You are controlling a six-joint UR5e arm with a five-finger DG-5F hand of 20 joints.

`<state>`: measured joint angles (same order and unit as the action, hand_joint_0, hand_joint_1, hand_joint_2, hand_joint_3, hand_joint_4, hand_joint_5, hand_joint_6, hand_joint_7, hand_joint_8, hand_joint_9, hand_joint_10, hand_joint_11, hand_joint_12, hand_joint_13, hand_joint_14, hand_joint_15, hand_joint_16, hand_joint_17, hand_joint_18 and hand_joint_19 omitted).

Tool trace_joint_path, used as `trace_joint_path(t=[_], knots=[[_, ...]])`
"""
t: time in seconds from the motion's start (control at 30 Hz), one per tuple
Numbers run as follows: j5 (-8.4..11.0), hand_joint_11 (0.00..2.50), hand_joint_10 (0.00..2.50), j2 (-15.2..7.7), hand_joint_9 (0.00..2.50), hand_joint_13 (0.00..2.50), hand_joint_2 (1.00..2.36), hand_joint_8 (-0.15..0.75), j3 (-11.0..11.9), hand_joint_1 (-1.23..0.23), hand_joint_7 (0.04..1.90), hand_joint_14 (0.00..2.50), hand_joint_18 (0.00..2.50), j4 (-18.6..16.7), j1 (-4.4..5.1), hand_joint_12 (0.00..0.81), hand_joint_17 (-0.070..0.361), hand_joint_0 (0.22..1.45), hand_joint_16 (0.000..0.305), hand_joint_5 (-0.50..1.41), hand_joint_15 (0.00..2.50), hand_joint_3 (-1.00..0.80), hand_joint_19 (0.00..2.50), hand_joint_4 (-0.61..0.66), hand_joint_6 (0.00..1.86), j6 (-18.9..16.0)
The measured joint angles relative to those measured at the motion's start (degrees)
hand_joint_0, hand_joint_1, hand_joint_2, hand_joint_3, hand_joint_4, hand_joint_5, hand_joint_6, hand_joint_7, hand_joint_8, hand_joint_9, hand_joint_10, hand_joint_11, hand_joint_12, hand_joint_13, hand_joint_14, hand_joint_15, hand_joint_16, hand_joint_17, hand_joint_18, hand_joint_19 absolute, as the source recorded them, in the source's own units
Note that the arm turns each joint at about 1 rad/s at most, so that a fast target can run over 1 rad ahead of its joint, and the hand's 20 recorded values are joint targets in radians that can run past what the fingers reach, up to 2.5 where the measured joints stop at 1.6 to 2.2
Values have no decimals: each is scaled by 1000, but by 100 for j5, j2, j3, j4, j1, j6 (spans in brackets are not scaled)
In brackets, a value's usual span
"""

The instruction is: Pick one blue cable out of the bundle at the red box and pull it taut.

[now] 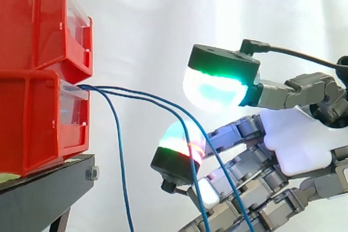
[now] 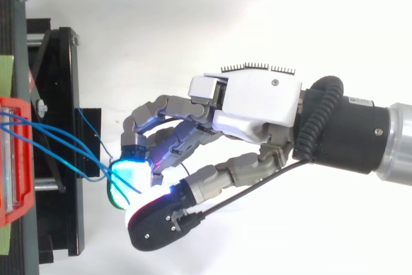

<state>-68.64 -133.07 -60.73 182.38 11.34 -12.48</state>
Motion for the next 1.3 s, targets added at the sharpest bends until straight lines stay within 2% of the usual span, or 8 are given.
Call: trace_joint_path(t=[0.1,0.27,0.43,0.63,1.3], knots=[[0,792,14,0,822,427,1000,340,0,-790,1044,4,606,0,1,452,149,427,66,-143,142,-500,301,136,822,0],[0,782,16,0,802,399,1000,300,0,-801,1144,4,537,-6,1,406,128,553,57,-135,137,-500,333,85,804,-7],[0,784,18,0,809,403,1003,294,0,-813,1176,4,532,-9,1,394,124,599,55,-133,143,-455,337,75,812,-8],[0,783,15,0,821,409,1010,295,0,-822,1196,4,542,-9,0,393,123,598,55,-131,142,-347,329,50,830,-9],[0,750,17,-2,885,424,1015,274,0,-788,1216,4,557,-2,0,391,122,581,54,-123,135,-270,345,-4,831,-9]])
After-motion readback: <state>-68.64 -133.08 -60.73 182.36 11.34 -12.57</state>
